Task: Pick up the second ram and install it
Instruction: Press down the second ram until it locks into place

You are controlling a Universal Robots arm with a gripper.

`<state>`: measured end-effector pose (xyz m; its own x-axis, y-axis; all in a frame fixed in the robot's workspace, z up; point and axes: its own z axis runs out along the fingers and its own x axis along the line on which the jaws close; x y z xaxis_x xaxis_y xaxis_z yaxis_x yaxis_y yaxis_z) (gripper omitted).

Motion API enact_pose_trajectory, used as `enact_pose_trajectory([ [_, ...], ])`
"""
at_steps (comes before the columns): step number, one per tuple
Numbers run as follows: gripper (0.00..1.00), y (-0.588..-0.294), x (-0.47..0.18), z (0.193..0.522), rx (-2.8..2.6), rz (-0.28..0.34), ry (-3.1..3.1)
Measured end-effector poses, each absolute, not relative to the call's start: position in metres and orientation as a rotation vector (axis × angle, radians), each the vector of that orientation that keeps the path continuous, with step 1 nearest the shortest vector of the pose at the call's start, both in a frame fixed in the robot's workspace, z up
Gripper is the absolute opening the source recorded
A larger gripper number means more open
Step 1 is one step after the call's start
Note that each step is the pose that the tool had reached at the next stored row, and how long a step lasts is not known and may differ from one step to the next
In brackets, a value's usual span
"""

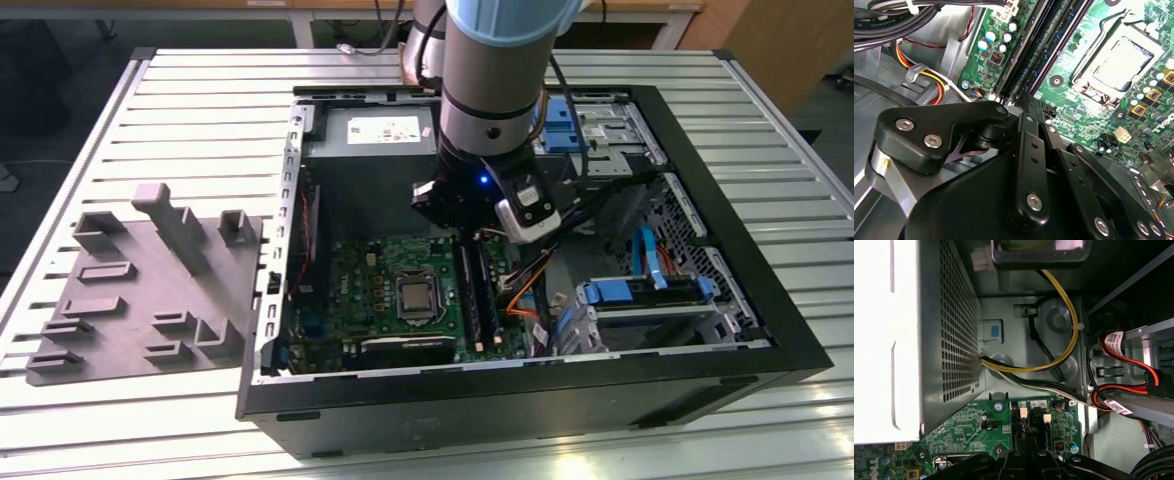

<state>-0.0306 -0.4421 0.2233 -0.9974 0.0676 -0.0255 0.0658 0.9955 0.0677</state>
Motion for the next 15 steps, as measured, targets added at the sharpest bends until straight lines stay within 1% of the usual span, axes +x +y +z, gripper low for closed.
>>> enact_pose_trajectory([
  [15,0.11,-0.4421,-0.0306,0.219,0.104,0.105,3.11],
])
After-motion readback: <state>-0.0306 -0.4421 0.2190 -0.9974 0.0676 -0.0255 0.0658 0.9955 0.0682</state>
